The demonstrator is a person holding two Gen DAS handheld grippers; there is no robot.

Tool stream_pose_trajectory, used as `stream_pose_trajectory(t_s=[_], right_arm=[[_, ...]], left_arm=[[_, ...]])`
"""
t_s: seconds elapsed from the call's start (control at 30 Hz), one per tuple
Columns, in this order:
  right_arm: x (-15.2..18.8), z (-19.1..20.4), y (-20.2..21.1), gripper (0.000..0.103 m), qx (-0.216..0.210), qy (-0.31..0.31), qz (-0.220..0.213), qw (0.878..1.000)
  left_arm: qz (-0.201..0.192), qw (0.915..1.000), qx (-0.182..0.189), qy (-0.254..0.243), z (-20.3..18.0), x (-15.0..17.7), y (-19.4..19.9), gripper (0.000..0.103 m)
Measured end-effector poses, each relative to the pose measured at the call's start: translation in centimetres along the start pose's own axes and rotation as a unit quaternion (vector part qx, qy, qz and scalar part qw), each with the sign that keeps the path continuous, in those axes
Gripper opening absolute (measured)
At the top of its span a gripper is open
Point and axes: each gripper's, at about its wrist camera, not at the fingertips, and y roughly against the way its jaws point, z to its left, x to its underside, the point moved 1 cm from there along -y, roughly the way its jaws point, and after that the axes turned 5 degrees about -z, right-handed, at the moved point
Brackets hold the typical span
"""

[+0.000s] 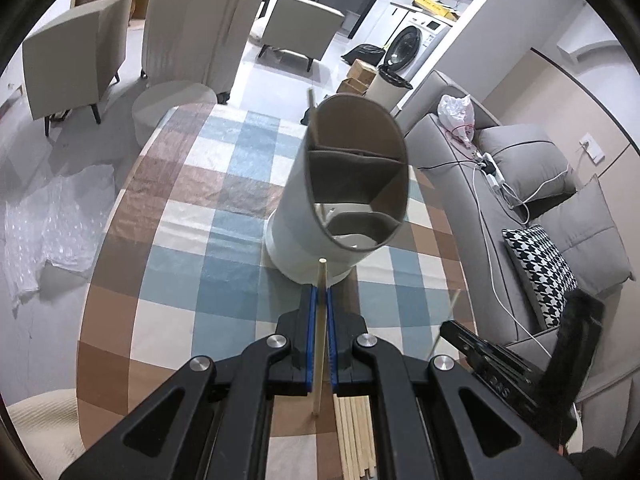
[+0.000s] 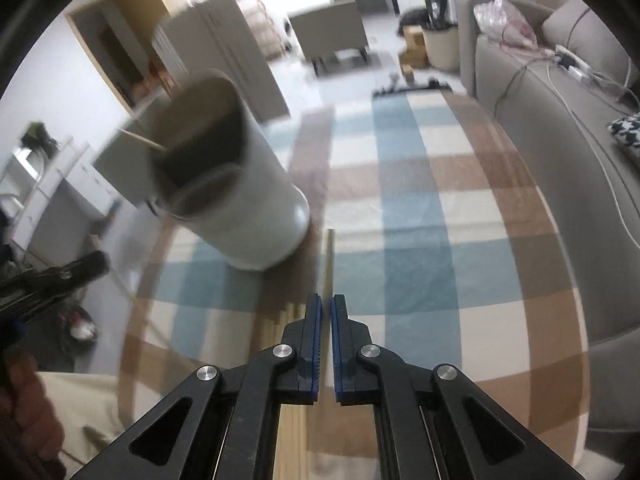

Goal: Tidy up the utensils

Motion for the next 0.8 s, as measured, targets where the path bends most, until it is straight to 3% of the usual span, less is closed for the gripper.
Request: stream_pose_trajectory(t_s=[0.23,0.37,0.43,0.57,0.63,0.8], right_arm=[[-1.4,2.3,4.4,0.000,-0.040,0.024,-0.078,0.996],[-1.3,2.4,4.4,0.000,-0.058,0.028,-0.078,0.995],[-0.8,2.0,4.3,0.000,-0.077,0.016,-0.061,0.995],[-0.6,0.8,2.9,0.003,-0.065,-0.003,-0.019,0.998],[-0.5,0.0,1.2,0.003,-0.071,-0.017,0.016,0.997],[0.5,-0.5,-5.4,0.009,-0.040,0.005,0.128,0.991]], left_arm=[[-0.019,0.9995,0.001,-0.026,-1.9,0.3,2.6,0.001],[-0.023,0.9988,-0.007,-0.043,-2.9,0.7,3.2,0.001],[-0.025,0.9983,-0.011,-0.051,-3.2,1.0,3.6,0.001],[-0.031,0.9976,-0.014,-0.061,-3.0,1.5,4.3,0.001],[-0.030,0.9979,-0.009,-0.056,-2.6,1.6,4.2,0.001],[-0.016,0.9989,-0.005,-0.043,-1.5,1.7,3.4,0.001]])
